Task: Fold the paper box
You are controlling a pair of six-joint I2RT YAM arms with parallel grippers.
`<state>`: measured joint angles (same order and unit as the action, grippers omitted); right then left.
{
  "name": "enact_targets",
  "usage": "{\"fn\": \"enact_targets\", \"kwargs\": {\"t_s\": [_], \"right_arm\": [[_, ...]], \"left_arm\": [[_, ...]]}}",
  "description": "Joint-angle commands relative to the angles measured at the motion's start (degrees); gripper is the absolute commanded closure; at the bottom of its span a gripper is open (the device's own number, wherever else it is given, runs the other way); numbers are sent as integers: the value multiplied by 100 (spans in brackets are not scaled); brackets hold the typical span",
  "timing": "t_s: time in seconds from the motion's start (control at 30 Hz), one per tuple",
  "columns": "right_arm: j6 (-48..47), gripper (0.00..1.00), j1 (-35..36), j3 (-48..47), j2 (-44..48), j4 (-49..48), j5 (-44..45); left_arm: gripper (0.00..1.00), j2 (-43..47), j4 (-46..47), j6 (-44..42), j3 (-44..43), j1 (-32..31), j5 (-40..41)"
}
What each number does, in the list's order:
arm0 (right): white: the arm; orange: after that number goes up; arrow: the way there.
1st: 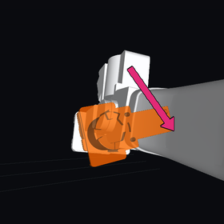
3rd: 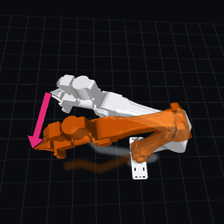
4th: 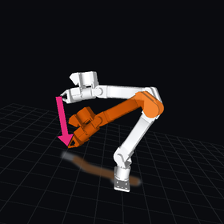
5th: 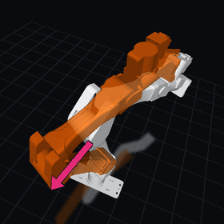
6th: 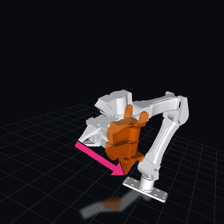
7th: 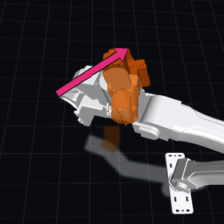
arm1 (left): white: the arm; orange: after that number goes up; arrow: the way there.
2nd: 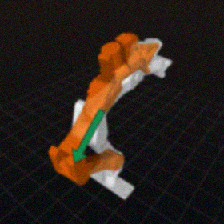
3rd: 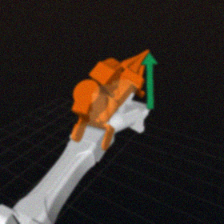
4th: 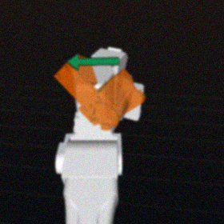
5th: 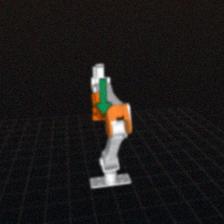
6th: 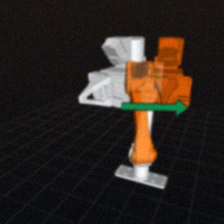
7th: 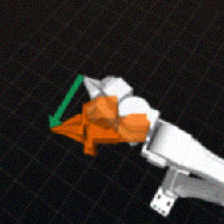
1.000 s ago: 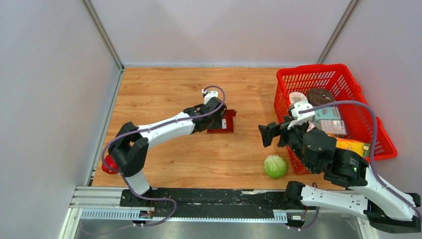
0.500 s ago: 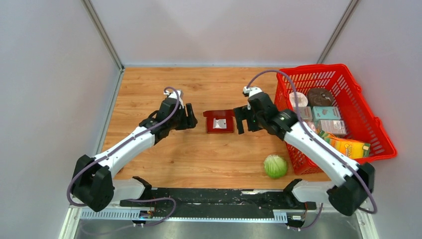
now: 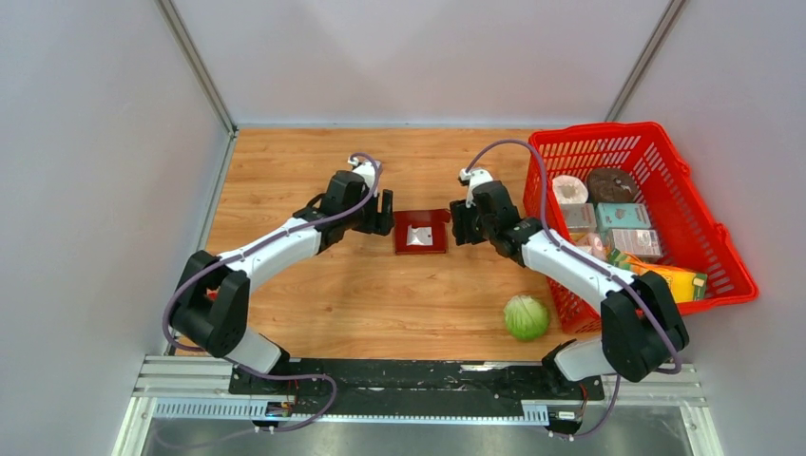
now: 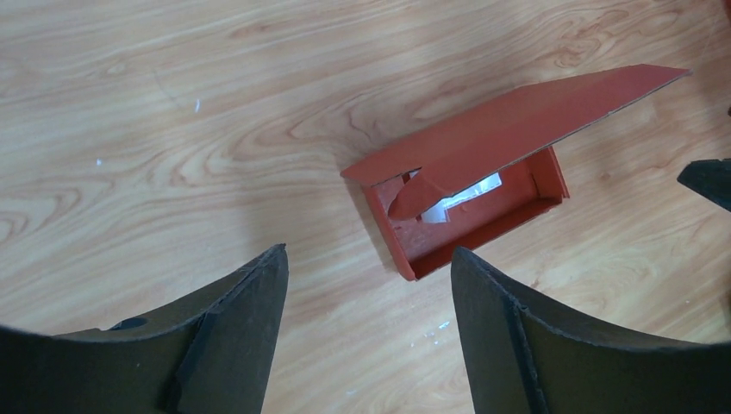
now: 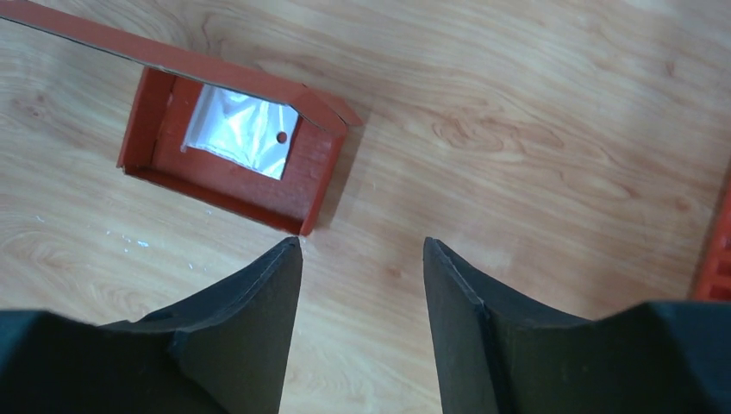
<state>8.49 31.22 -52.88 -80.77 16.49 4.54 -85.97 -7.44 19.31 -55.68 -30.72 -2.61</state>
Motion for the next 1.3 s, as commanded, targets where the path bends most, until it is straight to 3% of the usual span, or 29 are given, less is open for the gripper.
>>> {"fn": "enact_targets", "kwargs": {"t_s": [0.0, 0.17, 0.57, 0.8, 1.13, 1.27], "right_arm": [[-400, 43, -2, 129, -96, -1455, -146], [-515, 42, -2, 129, -456, -2104, -164], [-1051, 42, -55, 200, -905, -2906, -603], [-1113, 58, -55, 68, -1116, -2809, -620], [-902, 72, -11, 85, -1213, -2897, -717], [-657, 91, 103, -11, -1265, -2871, -743]], "left_arm": [[23, -260, 638, -639, -284, 118, -502], [31, -798, 165, -894, -918, 136, -864], [44, -939, 234, -903, -927, 145, -1022], [55, -974, 190, -745, -901, 136, -909], [66, -912, 146, -578, -866, 128, -785], [74, -886, 94, -341, -944, 23, -557]]}}
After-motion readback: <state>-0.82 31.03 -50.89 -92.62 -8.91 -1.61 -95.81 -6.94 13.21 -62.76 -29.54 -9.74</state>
